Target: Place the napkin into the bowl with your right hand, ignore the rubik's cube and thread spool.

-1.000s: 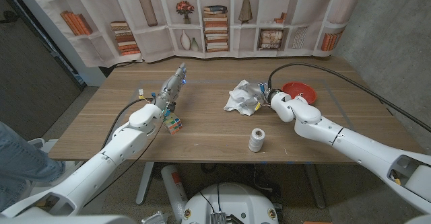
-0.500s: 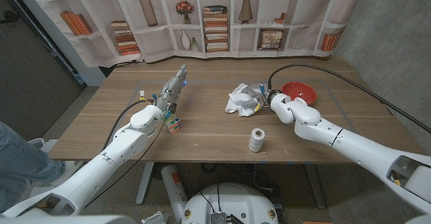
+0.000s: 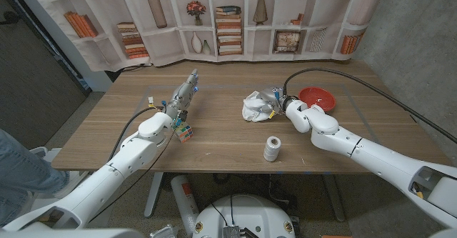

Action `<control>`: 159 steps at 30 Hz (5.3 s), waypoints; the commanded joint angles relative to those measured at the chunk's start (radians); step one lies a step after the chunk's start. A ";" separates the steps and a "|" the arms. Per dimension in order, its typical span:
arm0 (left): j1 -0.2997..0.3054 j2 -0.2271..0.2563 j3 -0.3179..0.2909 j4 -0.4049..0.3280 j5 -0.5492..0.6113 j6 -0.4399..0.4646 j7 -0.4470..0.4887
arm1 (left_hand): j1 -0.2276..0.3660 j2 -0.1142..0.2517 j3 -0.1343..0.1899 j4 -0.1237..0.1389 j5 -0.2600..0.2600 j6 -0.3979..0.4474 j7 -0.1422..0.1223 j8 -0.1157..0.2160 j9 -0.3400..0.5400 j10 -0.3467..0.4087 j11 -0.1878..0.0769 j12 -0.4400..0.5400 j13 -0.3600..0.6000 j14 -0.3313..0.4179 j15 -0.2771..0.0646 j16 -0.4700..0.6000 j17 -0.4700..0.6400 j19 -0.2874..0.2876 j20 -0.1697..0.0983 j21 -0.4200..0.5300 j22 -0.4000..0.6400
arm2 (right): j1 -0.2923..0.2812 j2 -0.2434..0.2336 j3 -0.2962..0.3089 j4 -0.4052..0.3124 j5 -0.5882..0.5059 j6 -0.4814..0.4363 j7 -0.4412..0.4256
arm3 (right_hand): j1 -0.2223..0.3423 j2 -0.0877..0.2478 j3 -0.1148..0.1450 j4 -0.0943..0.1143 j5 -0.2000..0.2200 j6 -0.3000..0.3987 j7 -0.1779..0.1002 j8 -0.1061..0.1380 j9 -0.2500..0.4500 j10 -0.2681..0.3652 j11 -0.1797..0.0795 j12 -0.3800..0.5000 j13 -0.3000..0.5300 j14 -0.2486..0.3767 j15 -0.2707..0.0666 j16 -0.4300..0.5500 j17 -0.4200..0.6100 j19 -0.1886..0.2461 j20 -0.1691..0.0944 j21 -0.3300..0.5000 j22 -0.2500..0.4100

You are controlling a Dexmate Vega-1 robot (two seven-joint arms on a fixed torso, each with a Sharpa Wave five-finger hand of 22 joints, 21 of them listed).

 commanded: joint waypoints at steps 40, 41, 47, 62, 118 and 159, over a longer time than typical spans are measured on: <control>-0.021 0.007 0.004 -0.005 0.009 0.014 -0.006 | 0.003 0.015 -0.013 0.003 0.001 0.004 0.001 0.005 0.006 -0.004 -0.004 0.000 0.003 -0.018 0.003 -0.001 0.004 -0.141 0.010 0.005 0.004 | -0.038 -0.011 0.045 -0.072 0.032 -0.045 -0.063 | 0.125 0.076 0.029 0.013 -0.110 0.173 -0.023 -0.035 0.017 0.231 -0.060 -0.046 0.006 0.294 -0.152 0.002 0.015 0.133 -0.094 0.103 0.036; -0.021 0.007 0.004 -0.005 0.008 0.013 -0.006 | 0.003 0.015 -0.013 0.003 0.001 0.004 0.001 0.005 0.006 -0.004 -0.004 0.000 0.003 -0.018 0.003 -0.001 0.004 -0.141 0.010 0.005 0.004 | -0.038 -0.012 0.046 -0.074 0.033 -0.045 -0.062 | 0.125 0.076 0.029 0.014 -0.110 0.174 -0.023 -0.035 0.017 0.231 -0.060 -0.047 0.006 0.294 -0.151 0.001 0.014 0.133 -0.094 0.103 0.036; -0.020 0.007 0.003 -0.007 0.009 0.011 -0.005 | 0.003 0.016 -0.014 0.002 0.001 0.005 0.003 0.005 0.006 -0.004 -0.004 0.000 0.003 -0.018 0.003 -0.001 0.004 -0.142 0.010 0.005 0.004 | -0.039 -0.019 0.053 -0.093 0.033 -0.046 -0.054 | 0.124 0.075 0.027 0.015 -0.111 0.175 -0.024 -0.038 0.018 0.231 -0.062 -0.052 0.006 0.291 -0.150 -0.003 0.014 0.128 -0.094 0.104 0.037; -0.012 0.006 0.002 -0.013 0.008 0.005 -0.005 | 0.004 0.017 -0.016 0.002 0.001 0.005 0.004 0.005 0.006 -0.005 -0.003 -0.001 0.003 -0.018 0.003 -0.001 0.004 -0.142 0.010 0.006 0.004 | -0.049 -0.039 0.071 -0.157 0.022 -0.062 -0.019 | 0.129 0.082 0.027 0.016 -0.110 0.175 -0.029 -0.046 0.020 0.229 -0.071 -0.065 0.007 0.283 -0.152 -0.012 0.017 0.108 -0.093 0.104 0.039; -0.012 0.016 0.006 -0.043 0.017 0.025 0.005 | 0.008 0.023 -0.024 0.001 0.000 0.005 0.004 0.002 0.007 -0.003 -0.003 -0.001 0.004 -0.017 0.003 -0.001 0.004 -0.143 0.009 0.006 0.004 | -0.070 -0.080 0.158 -0.294 -0.044 -0.064 0.033 | 0.132 0.098 0.025 0.024 -0.110 0.187 -0.038 -0.062 0.024 0.251 -0.081 -0.087 0.010 0.294 -0.154 -0.015 0.023 0.096 -0.092 0.126 0.047; -0.023 0.015 0.011 -0.028 0.014 0.029 -0.009 | 0.010 0.027 -0.030 0.000 -0.001 0.007 0.004 0.002 0.007 -0.005 -0.003 -0.002 0.004 -0.017 0.003 -0.001 0.004 -0.145 0.009 0.006 0.004 | -0.067 -0.086 0.200 -0.289 -0.025 -0.166 0.051 | 0.129 0.104 0.021 0.029 -0.109 0.200 -0.047 -0.069 0.027 0.264 -0.081 -0.098 0.012 0.312 -0.155 -0.012 0.026 0.094 -0.092 0.149 0.054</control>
